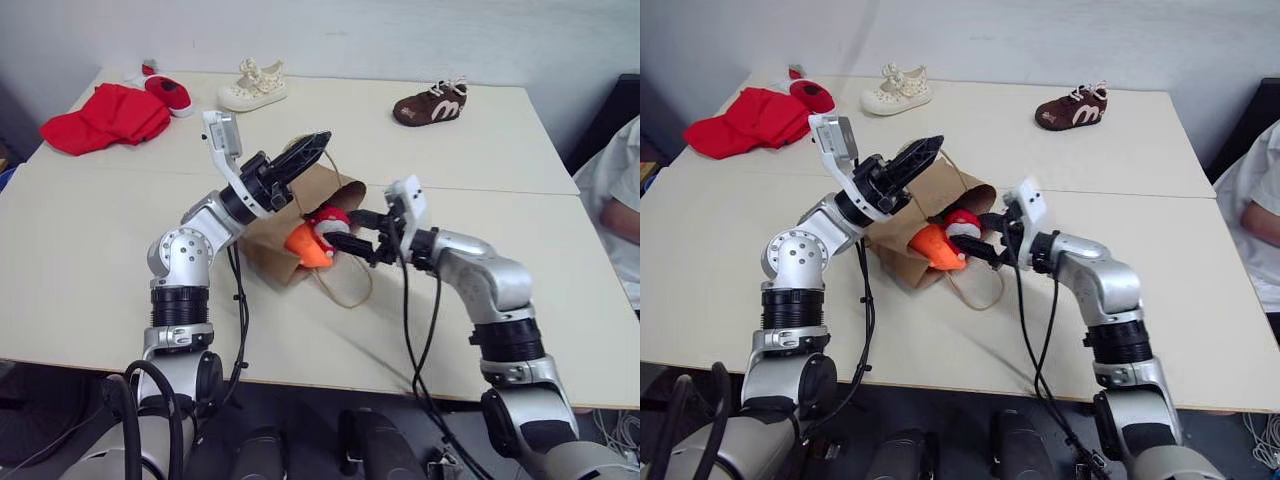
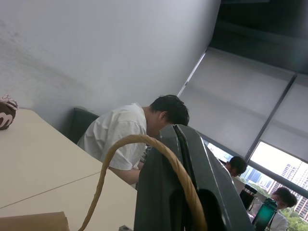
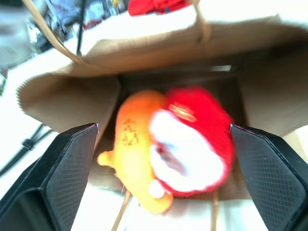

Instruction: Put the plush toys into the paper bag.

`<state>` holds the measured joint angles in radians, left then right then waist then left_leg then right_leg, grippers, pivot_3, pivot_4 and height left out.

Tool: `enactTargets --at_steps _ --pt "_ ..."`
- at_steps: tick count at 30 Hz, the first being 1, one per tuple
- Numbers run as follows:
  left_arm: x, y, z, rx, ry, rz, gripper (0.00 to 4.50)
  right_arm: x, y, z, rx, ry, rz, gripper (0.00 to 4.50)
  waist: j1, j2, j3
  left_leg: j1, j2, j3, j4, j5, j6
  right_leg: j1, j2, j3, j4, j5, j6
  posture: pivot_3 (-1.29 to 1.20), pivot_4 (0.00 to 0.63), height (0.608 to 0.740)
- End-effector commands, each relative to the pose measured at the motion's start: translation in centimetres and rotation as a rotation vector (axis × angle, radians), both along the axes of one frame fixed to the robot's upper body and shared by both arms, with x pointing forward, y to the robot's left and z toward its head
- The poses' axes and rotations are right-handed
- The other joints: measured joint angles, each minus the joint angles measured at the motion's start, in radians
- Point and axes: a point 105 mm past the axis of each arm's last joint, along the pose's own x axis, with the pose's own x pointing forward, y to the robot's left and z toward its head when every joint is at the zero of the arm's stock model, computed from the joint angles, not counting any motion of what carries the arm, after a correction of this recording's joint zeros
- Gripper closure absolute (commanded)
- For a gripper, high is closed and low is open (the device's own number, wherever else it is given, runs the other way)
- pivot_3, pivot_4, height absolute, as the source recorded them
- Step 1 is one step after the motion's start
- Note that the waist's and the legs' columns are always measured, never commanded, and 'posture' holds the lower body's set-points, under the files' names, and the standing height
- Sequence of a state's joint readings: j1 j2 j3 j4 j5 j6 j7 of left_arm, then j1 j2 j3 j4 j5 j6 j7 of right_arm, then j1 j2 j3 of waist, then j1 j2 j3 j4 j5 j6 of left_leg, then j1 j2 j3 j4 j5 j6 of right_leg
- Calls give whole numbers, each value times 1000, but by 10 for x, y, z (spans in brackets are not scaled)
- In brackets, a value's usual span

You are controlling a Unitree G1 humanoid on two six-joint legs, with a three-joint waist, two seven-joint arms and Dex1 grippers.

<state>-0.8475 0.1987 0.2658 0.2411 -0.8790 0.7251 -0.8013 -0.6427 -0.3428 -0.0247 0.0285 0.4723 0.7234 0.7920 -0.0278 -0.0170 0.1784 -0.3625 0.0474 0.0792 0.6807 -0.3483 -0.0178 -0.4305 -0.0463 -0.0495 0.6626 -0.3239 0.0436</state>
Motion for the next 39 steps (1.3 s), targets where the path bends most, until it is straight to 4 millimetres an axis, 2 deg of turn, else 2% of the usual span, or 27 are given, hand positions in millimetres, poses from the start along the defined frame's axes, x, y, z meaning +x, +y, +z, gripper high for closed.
enactTargets --at_steps 1,10,13,17,20,25,28,30,32,34,39 --pt "-5 2 9 -26 -45 1 4500 -7 -9 6 35 -23 -7 39 0 0 0 0 0 0 0 0 0 0 0 0 0 0 0 0 150 740" --pt "-5 1 11 -27 -52 5 4500 0 -14 -29 -94 -22 -112 39 0 0 0 0 0 0 0 0 0 0 0 0 0 0 0 0 150 740" --pt "-5 1 12 -26 -55 8 4500 -2 -7 -36 -98 -3 -105 39 0 0 0 0 0 0 0 0 0 0 0 0 0 0 0 0 150 740" --pt "-5 1 12 -24 -59 11 4500 10 -7 -37 -106 -26 -179 39 0 0 0 0 0 0 0 0 0 0 0 0 0 0 0 0 150 740" --pt "-6 1 12 -22 -60 12 4500 12 -3 -34 -79 -33 -179 641 0 0 0 0 0 0 0 0 0 0 0 0 0 0 0 0 150 740" --pt "-6 2 11 -19 -60 18 4500 14 2 -31 -54 -50 -181 2298 0 0 0 0 0 0 0 0 0 0 0 0 0 0 0 0 150 740" --pt "-7 1 11 -9 -62 16 4500 1 8 -16 -57 -90 -97 3328 0 0 0 0 0 0 0 0 0 0 0 0 0 0 0 0 150 740" --pt "-8 2 11 -11 -61 11 4500 -10 16 1 -14 -89 -31 3855 0 0 0 -1 0 0 0 0 0 0 0 0 0 0 0 0 150 740" --pt "-10 1 11 -12 -58 -9 4500 -11 24 14 19 -93 -22 4328 -2 0 0 -1 0 -1 0 0 0 0 0 0 0 0 0 0 150 740" --pt "-16 -1 12 -18 -59 -50 4500 -3 35 18 34 -103 -48 4432 -4 0 0 0 0 0 1 0 0 0 0 0 0 0 0 0 150 740" --pt "-28 -3 18 -55 -43 -158 4500 21 63 1 -9 -96 -105 4432 -3 0 0 0 0 0 1 0 -1 0 0 0 0 0 0 0 150 740"
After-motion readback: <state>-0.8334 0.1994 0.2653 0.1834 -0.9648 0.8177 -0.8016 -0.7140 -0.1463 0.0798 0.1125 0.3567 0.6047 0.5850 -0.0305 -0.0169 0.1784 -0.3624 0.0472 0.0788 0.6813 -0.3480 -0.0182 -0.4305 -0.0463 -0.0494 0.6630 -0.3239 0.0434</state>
